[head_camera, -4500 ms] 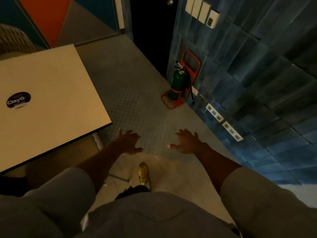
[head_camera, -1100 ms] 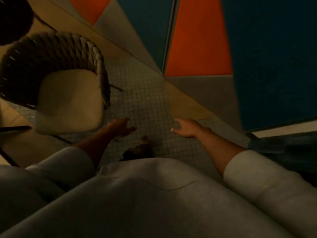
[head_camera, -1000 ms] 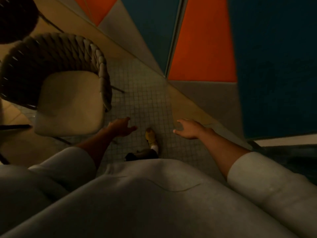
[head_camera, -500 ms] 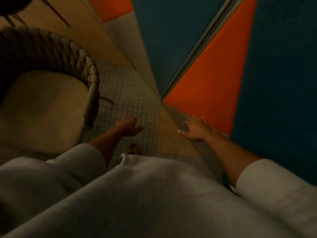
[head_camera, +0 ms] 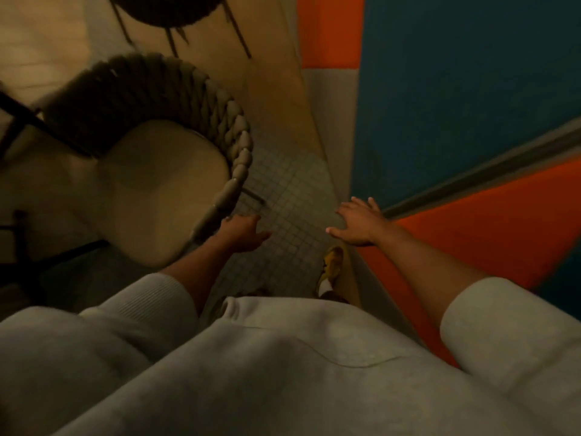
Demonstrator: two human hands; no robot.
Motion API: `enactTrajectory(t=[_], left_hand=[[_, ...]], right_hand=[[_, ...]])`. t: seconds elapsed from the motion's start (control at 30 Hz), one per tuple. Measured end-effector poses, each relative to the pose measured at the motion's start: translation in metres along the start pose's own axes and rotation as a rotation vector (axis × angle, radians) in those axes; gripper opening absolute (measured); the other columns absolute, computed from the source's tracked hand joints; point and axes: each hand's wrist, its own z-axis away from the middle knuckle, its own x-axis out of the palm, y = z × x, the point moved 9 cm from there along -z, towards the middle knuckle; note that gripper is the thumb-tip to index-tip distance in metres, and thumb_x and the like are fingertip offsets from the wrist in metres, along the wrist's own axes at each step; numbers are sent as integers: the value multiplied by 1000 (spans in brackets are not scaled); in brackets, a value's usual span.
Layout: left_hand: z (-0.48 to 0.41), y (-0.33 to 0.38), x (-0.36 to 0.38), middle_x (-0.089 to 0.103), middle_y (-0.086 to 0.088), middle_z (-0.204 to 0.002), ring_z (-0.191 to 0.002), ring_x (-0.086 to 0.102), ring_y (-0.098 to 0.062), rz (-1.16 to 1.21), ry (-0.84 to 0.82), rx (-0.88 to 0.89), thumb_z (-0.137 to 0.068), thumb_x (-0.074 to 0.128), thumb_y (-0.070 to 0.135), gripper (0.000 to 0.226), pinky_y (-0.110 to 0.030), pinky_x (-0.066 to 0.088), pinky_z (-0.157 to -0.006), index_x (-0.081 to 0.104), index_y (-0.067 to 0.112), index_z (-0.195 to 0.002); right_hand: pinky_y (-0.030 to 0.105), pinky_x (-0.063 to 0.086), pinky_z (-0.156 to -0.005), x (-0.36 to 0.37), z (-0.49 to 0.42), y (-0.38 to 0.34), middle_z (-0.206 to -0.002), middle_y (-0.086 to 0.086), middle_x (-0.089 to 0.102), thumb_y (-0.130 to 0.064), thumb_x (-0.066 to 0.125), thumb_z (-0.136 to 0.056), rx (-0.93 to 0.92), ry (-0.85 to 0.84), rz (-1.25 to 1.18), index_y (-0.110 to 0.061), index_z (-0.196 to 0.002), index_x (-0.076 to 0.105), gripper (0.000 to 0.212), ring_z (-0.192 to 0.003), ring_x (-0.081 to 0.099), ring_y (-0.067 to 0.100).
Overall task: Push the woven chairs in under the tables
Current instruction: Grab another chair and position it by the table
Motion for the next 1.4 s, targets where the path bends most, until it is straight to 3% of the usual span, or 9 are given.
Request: enactTrajectory(t=[0.07,0.23,0.4,0.53,0.9,1.0,1.13,1.27,1.4], left_hand=[[-6,-10,-8,55,-17,-145,-134,51,-38,44,44,-98,-95,49,68,72,-48,43,-109,48,17,-146],[-8,-4,-23,50,-15,-150,-137,47,-36,207,116,-267,-96,49,66,69,-51,41,-110,50,16,-144],[-4,15,-34,48,-14,-152,-140,44,-35,395,242,-382,-96,49,65,70,-52,40,-112,48,17,-147],[1,21,-20,49,-13,-152,-140,46,-34,484,214,-488,-95,46,69,77,-52,40,-112,40,18,-153],[-26,-31,-60,52,-9,-150,-138,47,-30,679,381,-611,-95,50,65,70,-49,41,-110,42,24,-151],[-38,-44,-72,58,-10,-142,-131,52,-30,641,403,-604,-95,51,62,67,-45,44,-107,48,18,-145],[-55,-57,-79,51,-11,-149,-138,45,-30,615,384,-580,-97,49,59,71,-49,36,-114,39,16,-152],[-72,-61,-85,49,-9,-152,-142,41,-29,605,377,-617,-96,53,55,70,-49,33,-115,39,15,-152],[-99,-64,-82,52,-11,-147,-136,45,-30,577,354,-668,-92,59,53,68,-45,33,-112,44,12,-145]], right_hand=[[57,8,-126,-24,-28,1,-168,4,28,-74,43,-96,-77,25,44,-17,-159,36,85,-158,15,26],[48,34,-120,-68,-68,-11,-163,10,38,-72,47,-95,-342,34,108,-14,-158,35,87,-148,38,30],[48,31,-122,-86,-97,-23,-166,9,32,-71,45,-97,-530,-37,314,-14,-160,30,86,-151,33,29],[49,34,-119,-106,-116,-48,-165,11,34,-70,46,-97,-645,-60,449,-13,-159,31,86,-149,36,31],[51,30,-120,-173,-184,-146,-163,8,36,-66,49,-97,-825,-38,684,-18,-157,36,78,-150,32,29],[50,29,-120,-197,-203,-170,-163,9,36,-66,50,-97,-850,-7,710,-17,-156,36,78,-151,31,30],[52,30,-120,-216,-226,-198,-161,11,37,-67,51,-96,-894,-20,798,-16,-155,37,80,-149,32,32],[53,28,-121,-221,-249,-220,-162,10,36,-69,53,-93,-984,-41,886,-17,-155,37,83,-152,27,32],[51,30,-119,-222,-279,-237,-159,8,40,-71,56,-89,-1091,-73,988,-20,-153,40,83,-148,34,31]])
